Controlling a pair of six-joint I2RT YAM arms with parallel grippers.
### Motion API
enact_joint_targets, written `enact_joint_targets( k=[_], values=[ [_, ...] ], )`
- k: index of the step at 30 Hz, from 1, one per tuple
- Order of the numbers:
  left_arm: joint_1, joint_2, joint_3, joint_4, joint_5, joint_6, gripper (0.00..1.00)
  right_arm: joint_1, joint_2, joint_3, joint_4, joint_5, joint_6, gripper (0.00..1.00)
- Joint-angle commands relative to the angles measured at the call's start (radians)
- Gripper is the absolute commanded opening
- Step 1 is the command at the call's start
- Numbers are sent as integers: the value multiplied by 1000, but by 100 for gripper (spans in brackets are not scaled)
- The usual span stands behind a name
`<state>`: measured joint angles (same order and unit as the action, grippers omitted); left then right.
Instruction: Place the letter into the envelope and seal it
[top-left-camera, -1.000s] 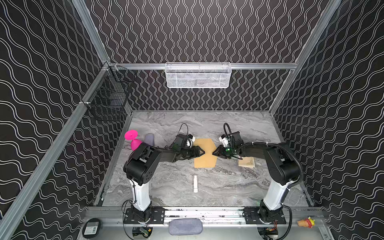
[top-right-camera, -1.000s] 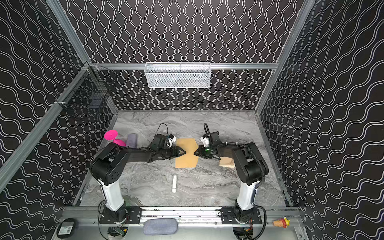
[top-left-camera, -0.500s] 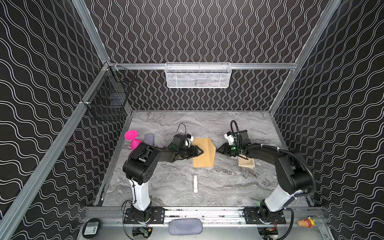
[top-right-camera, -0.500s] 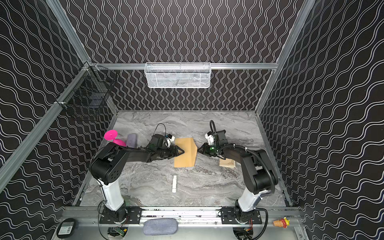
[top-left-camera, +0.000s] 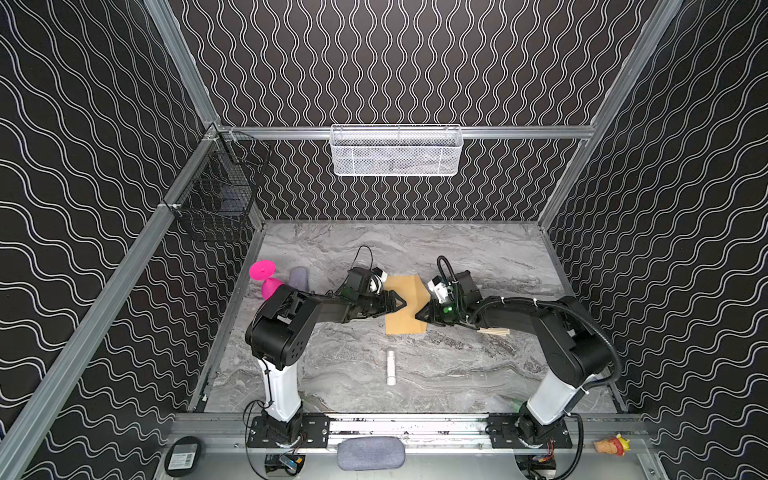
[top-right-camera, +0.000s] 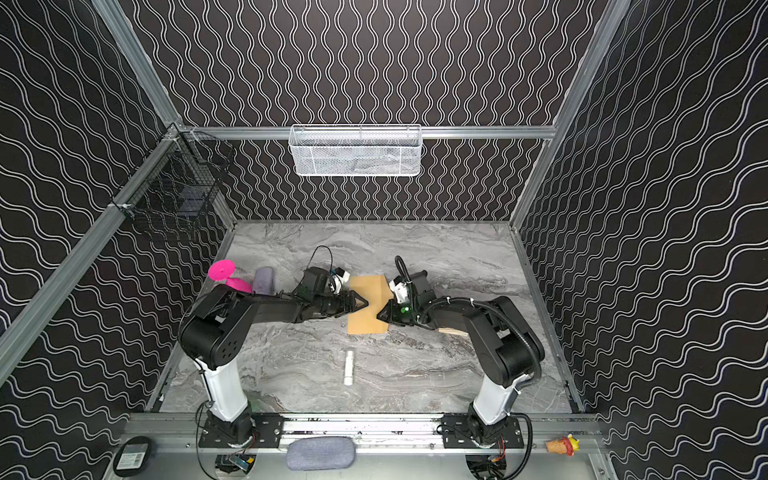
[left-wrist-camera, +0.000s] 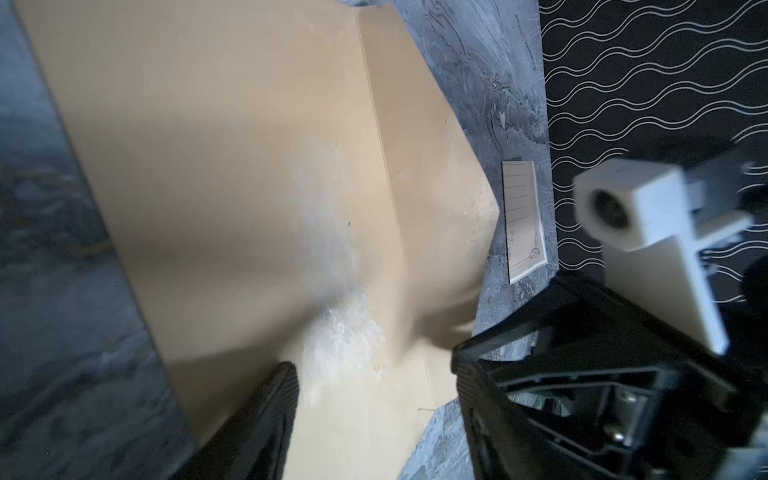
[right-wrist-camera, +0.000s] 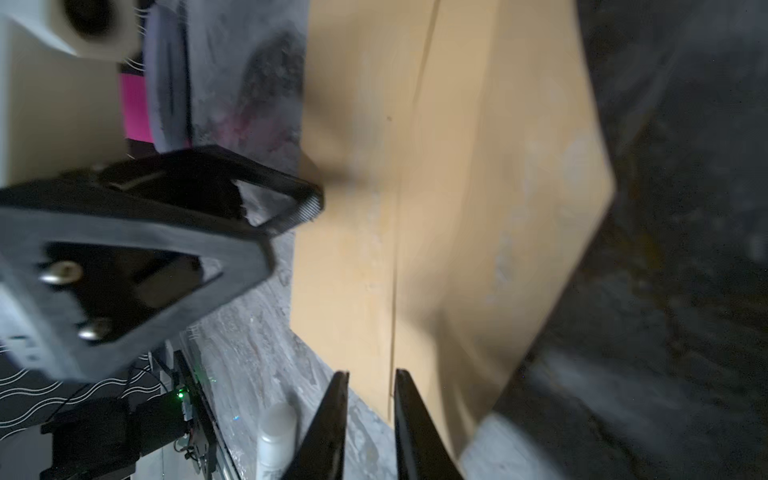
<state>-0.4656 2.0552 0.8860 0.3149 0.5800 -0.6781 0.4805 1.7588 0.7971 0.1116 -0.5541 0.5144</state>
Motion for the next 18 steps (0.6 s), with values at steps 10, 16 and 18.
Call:
enact_joint_targets(
  k=[10, 16, 18],
  values=[
    [15, 19, 28, -214, -133, 61, 69, -66, -91, -142, 34, 4, -9, 22],
    [4, -28, 72, -231, -101, 67, 74, -85, -249, -134, -64, 26, -17, 26],
    [-7, -55, 88, -239, -95, 64, 78, -121, -310, -143, -100, 28, -23, 27]
  ],
)
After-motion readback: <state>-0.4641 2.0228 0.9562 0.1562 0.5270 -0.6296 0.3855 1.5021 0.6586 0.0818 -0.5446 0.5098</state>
